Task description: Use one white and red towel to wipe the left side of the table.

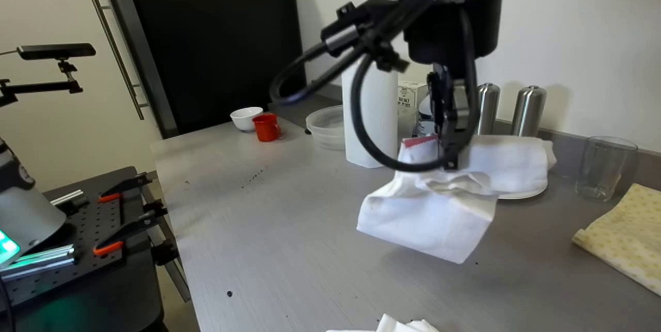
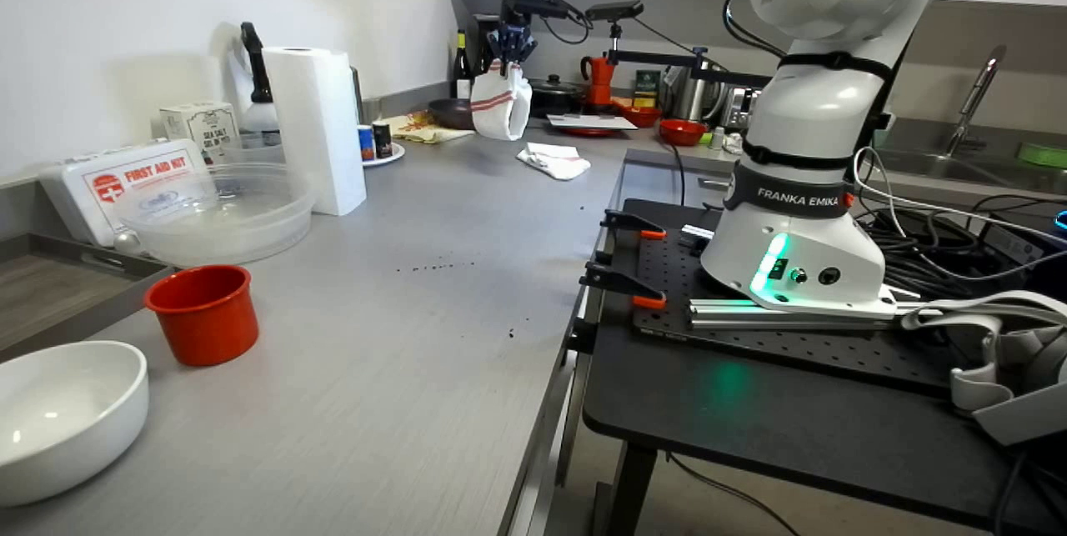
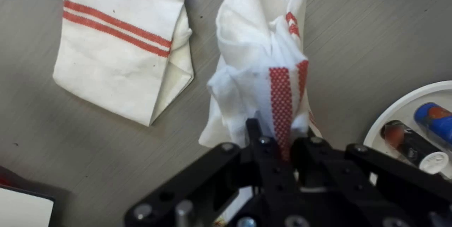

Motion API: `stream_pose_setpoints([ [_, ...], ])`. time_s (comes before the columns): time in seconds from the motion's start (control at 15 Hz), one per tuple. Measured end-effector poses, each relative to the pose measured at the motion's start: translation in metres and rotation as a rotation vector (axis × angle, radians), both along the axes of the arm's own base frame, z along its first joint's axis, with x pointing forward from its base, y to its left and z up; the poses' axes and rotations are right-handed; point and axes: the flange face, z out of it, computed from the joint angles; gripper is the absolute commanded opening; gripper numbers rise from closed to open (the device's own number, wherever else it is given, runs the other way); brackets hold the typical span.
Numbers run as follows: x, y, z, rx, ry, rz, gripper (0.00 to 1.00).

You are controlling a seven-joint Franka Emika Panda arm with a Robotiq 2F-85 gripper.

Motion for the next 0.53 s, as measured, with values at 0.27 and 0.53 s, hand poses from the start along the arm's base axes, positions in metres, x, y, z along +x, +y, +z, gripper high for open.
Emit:
stream_pose_setpoints([
  [0.27, -0.008, 0.054, 0.028, 0.037, -0.001, 0.001, 0.03],
  [0.53, -0.017, 0.124, 0.037, 0.092, 0.020, 0.053, 0.03],
])
